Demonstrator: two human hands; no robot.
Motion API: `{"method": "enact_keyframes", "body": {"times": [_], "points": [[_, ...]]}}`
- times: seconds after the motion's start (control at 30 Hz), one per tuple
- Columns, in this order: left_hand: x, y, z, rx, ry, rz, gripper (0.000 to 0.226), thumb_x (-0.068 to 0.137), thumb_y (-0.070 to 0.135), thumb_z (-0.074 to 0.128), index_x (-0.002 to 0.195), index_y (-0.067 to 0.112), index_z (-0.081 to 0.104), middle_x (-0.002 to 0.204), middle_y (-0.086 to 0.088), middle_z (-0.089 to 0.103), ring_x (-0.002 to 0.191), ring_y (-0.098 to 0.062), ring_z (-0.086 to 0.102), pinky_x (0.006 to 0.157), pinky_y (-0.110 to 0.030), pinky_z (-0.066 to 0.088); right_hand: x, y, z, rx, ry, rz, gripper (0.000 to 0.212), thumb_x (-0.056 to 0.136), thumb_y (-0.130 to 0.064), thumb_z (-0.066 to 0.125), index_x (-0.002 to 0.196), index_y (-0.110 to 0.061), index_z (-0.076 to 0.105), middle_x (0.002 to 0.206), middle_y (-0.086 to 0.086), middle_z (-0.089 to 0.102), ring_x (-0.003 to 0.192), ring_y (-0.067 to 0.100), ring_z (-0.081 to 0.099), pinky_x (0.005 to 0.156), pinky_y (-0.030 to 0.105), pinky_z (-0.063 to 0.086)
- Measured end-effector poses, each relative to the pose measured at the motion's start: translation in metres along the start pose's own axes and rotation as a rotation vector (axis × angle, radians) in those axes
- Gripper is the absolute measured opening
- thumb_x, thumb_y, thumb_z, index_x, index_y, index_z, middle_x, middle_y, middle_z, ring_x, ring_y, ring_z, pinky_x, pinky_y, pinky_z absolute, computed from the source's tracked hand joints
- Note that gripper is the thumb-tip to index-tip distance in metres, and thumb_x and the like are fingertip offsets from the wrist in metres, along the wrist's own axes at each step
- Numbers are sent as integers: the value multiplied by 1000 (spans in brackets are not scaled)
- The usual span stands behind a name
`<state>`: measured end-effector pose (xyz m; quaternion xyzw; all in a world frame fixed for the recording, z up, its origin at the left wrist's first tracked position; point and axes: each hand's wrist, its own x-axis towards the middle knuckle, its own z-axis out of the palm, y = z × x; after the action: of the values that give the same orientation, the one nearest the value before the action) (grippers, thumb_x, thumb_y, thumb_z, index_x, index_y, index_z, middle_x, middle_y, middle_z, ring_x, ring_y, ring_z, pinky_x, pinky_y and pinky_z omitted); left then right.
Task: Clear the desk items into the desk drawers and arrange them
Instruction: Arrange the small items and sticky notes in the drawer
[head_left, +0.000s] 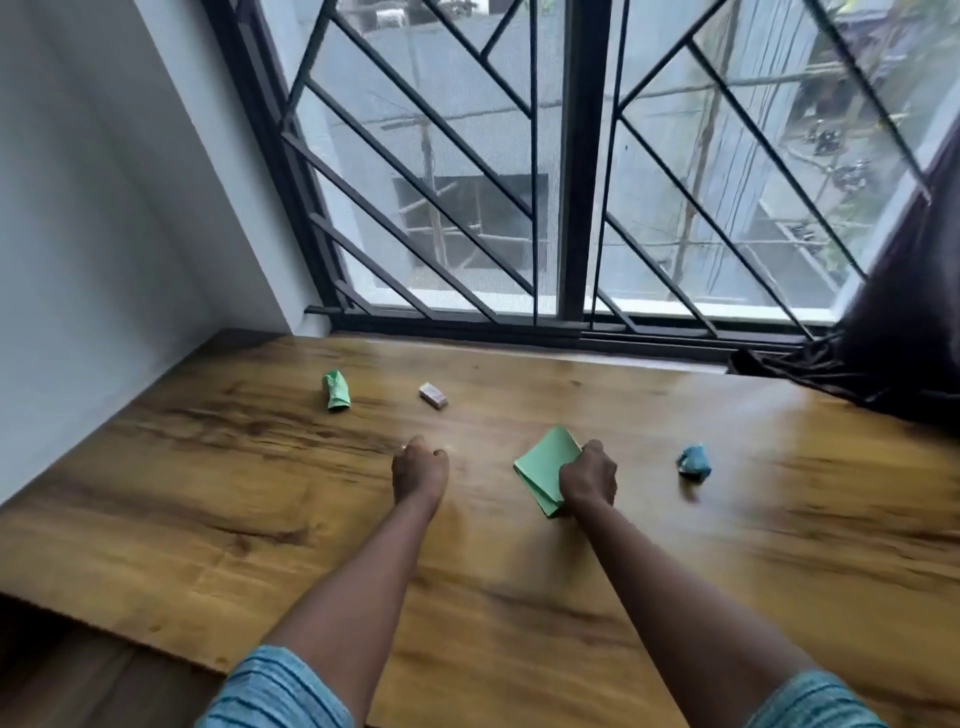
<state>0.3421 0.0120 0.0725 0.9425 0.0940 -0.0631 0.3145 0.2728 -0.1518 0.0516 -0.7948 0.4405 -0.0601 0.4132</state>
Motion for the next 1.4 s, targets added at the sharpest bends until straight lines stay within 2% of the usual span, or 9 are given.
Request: {"method": "enact_keyframes", "body": {"times": [0.2, 0.4, 0.53, 0.63, 0.77, 0.9, 1.03, 1.17, 1.4], "points": [[75, 25, 13, 40, -21, -92, 40, 93, 23, 50, 127, 1, 54, 134, -20, 53, 126, -34, 48, 100, -34, 42, 38, -5, 5, 147, -4, -138, 28, 86, -3, 53, 114, -3, 55, 113, 22, 61, 103, 33, 56, 76, 30, 41], [143, 38, 22, 52, -77, -140, 70, 78, 40, 74, 132, 4, 46, 136, -18, 49, 126, -33, 48, 98, -36, 44, 52, 9, 15, 134, 92, -169, 25, 91, -4, 52, 115, -1, 55, 109, 25, 63, 101, 38, 57, 78, 36, 42], [161, 50, 28, 120, -129, -89, 84, 74, 48, 75, 136, 6, 36, 142, -19, 37, 130, -34, 40, 102, -40, 40, 48, 13, 26, 72, 166, -243, 25, 88, 0, 55, 113, 1, 57, 104, 25, 64, 95, 38, 59, 75, 35, 41], [167, 55, 35, 152, -130, -39, 74, 79, 47, 70, 134, 10, 37, 138, -18, 38, 127, -36, 42, 97, -43, 43, 48, 12, 28, 42, 184, -252, 26, 88, 0, 56, 113, 2, 58, 104, 25, 65, 96, 38, 59, 77, 35, 42], [169, 49, 41, 163, -96, 31, 49, 92, 29, 58, 133, 10, 39, 137, -17, 39, 121, -38, 47, 92, -43, 47, 43, 12, 29, 35, 203, -235, 25, 88, 1, 55, 113, 3, 57, 105, 25, 64, 97, 38, 58, 78, 36, 42], [161, 41, 38, 135, -92, 89, 35, 96, 10, 44, 131, 13, 41, 129, -16, 42, 113, -37, 53, 87, -40, 50, 35, 11, 26, 59, 176, -169, 25, 90, -2, 53, 115, 0, 55, 109, 24, 62, 99, 37, 57, 78, 35, 42], [129, 22, 26, 39, -59, 151, 31, 95, 11, 47, 126, 19, 45, 123, -16, 48, 107, -35, 56, 80, -34, 46, 18, 14, 19, 80, 95, -139, 24, 90, -3, 51, 113, -3, 57, 107, 23, 65, 98, 36, 58, 76, 35, 42], [85, -9, 11, 13, -22, 192, 39, 93, 15, 52, 131, 21, 47, 122, -18, 53, 111, -32, 56, 91, -34, 46, -18, 22, 18, 171, 53, -88, 25, 87, -3, 50, 110, -4, 60, 105, 20, 65, 95, 33, 56, 70, 28, 34], [-24, -88, -21, 59, 89, 287, 44, 94, 19, 53, 136, 13, 44, 119, -19, 63, 111, -33, 59, 91, -35, 44, -108, 55, 24, 469, -102, 40, 33, 68, -7, 63, 101, -11, 61, 90, 16, 65, 87, 35, 63, 74, 43, 52]]}}
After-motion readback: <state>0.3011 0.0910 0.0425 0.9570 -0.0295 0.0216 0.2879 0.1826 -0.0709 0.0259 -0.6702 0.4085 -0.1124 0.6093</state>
